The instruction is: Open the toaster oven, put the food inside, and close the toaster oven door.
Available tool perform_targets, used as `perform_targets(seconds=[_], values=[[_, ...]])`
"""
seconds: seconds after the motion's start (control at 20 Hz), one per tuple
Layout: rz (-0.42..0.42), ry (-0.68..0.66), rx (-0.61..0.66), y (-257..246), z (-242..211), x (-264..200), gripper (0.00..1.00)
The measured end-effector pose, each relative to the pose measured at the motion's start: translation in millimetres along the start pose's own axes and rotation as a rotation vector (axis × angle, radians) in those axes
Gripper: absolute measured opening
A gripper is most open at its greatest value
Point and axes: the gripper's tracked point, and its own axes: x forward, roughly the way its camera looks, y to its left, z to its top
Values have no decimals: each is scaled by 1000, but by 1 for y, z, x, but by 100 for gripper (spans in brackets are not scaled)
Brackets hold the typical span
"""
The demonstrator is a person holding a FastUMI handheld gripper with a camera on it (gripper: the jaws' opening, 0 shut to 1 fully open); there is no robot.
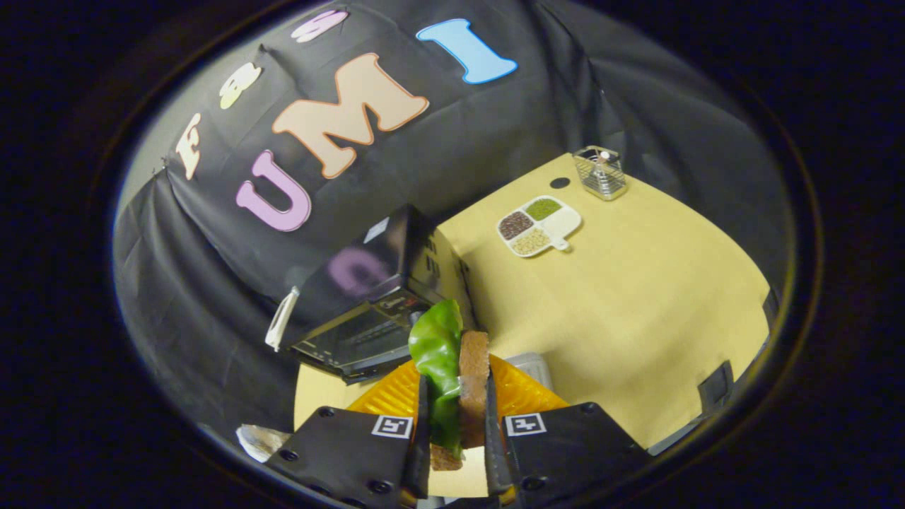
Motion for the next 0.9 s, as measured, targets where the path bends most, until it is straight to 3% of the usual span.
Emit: perform_targets(seconds=[0.45, 0.9], values=[[119, 58, 77, 71, -27, 16, 33], [222, 125, 261, 124, -61, 48, 33]])
